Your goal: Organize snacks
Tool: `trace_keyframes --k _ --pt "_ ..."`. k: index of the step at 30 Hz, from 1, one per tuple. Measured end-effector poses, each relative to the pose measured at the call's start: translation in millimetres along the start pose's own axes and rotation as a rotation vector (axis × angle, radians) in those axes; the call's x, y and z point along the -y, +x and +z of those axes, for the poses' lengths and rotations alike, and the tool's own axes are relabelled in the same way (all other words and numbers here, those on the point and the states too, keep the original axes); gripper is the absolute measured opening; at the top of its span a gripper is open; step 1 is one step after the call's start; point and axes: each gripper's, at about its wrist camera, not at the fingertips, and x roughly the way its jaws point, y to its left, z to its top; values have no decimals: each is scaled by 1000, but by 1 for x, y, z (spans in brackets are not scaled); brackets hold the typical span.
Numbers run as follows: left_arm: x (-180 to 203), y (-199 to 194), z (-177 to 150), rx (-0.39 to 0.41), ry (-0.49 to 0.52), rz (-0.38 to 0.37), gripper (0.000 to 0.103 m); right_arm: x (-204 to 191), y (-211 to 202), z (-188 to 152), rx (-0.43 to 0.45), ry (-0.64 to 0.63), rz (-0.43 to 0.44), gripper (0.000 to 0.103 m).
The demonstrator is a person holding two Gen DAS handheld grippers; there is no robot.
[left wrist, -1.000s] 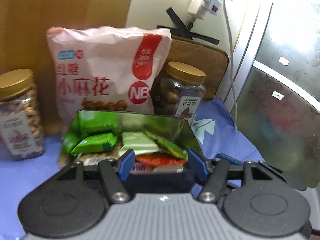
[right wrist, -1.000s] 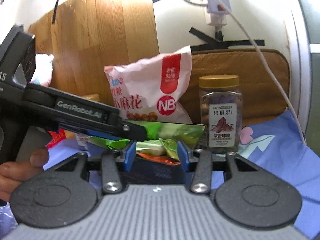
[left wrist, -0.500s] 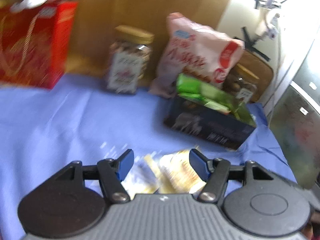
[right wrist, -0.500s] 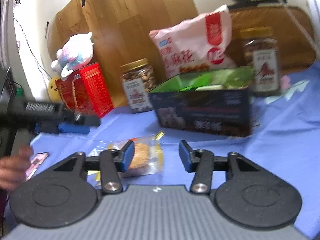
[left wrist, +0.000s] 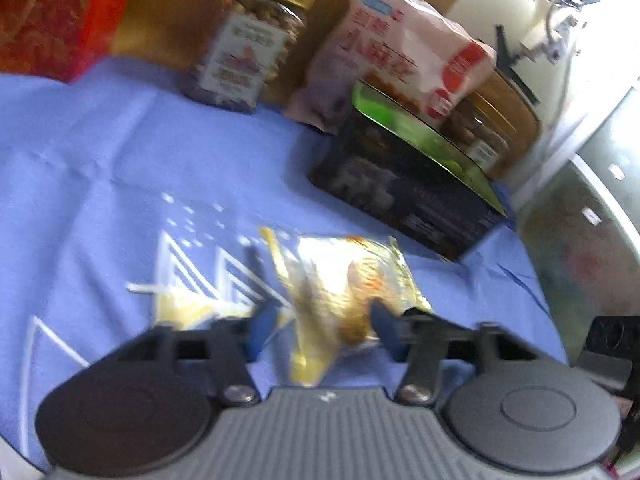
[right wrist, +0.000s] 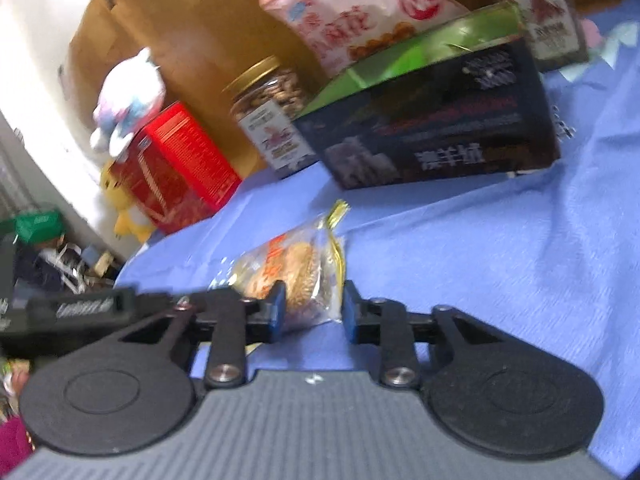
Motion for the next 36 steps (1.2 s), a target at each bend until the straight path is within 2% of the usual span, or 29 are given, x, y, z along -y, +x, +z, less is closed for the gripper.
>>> trace_keyframes --k 2,7,10,12,16,21,36 --pt "3 -5 -4 6 23 -8 38 -18 -9 -9 14 -87 -26 22" --pt "10 -14 -22 0 77 -42 38 -42 -32 -39 44 -257 -70 22" --pt "15 -18 -32 24 124 -47 38 -36 -38 -49 39 -249 -49 25" --pt "16 -18 -35 36 140 -36 39 -30 -37 -50 36 -226 -41 32" --pt "12 -14 -36 42 123 -31 46 -31 -34 -48 33 -224 -55 36" --pt "11 -15 -37 54 128 -37 46 -36 -34 -51 31 -266 -68 43" --pt "11 -15 -39 69 134 -44 47 -36 -32 -51 23 -273 -66 46"
